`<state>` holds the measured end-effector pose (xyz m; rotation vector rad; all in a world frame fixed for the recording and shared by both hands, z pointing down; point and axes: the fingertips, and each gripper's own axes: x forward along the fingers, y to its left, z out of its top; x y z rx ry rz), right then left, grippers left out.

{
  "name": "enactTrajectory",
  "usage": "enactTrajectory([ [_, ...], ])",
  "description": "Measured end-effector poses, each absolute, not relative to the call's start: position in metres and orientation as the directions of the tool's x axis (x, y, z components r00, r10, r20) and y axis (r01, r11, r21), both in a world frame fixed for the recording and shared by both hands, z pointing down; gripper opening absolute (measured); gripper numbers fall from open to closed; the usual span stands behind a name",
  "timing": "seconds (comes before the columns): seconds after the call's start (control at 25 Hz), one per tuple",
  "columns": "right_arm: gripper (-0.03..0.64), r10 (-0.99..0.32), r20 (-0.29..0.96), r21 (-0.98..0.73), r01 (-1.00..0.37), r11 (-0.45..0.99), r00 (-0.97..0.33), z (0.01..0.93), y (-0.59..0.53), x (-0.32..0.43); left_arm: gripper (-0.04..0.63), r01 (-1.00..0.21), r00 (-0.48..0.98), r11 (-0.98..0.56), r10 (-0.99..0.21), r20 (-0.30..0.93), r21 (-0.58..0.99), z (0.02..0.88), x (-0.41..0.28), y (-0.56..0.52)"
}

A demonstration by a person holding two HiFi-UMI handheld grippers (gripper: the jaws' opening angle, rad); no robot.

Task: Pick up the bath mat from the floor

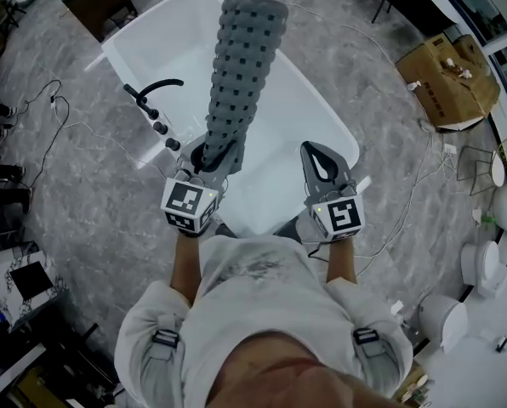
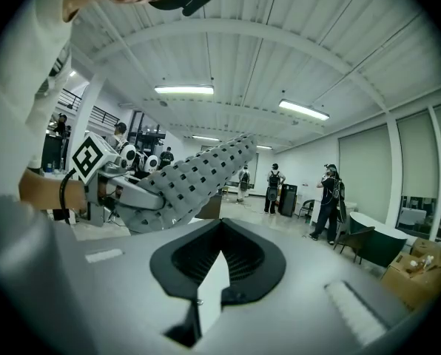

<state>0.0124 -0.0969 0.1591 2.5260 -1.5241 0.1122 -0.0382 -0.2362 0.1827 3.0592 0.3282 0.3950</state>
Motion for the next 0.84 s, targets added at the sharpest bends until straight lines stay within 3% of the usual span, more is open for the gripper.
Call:
enactTrajectory([
  [0.84, 0.000, -0.870, 0.196, 0.129, -0.891, -0.435, 0.453, 0.169, -0.105, 0.007, 0.147, 0.206, 0.933, -0.974, 0.224, 0.282, 0.094, 0.201, -0.046, -0.227],
])
